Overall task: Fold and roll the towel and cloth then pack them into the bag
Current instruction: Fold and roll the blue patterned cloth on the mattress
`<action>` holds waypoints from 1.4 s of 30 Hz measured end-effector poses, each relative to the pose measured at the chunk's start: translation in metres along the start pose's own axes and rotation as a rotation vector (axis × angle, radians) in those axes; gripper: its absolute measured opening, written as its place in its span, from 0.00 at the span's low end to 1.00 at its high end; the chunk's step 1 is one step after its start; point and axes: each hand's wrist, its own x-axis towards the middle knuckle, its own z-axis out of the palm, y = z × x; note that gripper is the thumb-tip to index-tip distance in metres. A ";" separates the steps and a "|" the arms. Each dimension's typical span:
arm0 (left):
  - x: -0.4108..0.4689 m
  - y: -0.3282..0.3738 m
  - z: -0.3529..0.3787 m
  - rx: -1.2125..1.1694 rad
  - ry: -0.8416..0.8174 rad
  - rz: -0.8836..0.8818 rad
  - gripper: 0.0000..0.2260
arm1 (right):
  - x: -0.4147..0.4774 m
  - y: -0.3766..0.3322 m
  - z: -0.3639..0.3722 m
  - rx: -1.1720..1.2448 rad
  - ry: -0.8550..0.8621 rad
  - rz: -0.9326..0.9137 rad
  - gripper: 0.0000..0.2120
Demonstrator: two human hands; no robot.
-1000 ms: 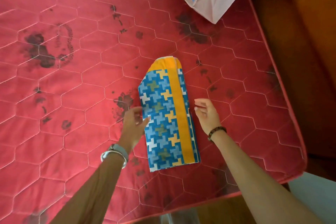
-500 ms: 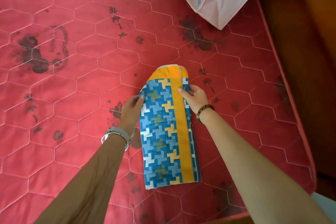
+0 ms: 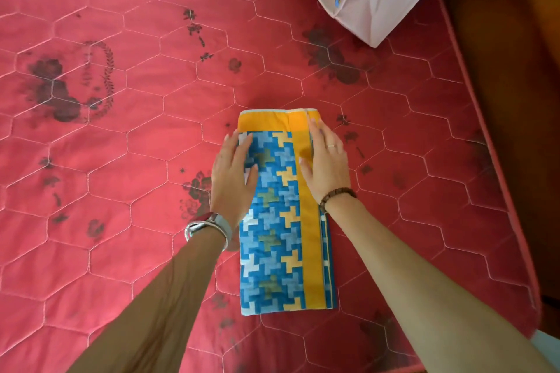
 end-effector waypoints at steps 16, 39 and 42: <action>0.047 -0.030 0.025 0.693 -0.104 0.334 0.33 | 0.022 0.019 0.042 -0.338 -0.078 -0.142 0.35; -0.096 -0.054 0.024 0.600 -0.112 0.335 0.31 | -0.120 0.042 0.052 -0.356 -0.102 -0.154 0.30; -0.122 -0.055 0.022 0.568 -0.126 0.393 0.32 | -0.143 0.039 0.050 -0.341 -0.124 -0.204 0.32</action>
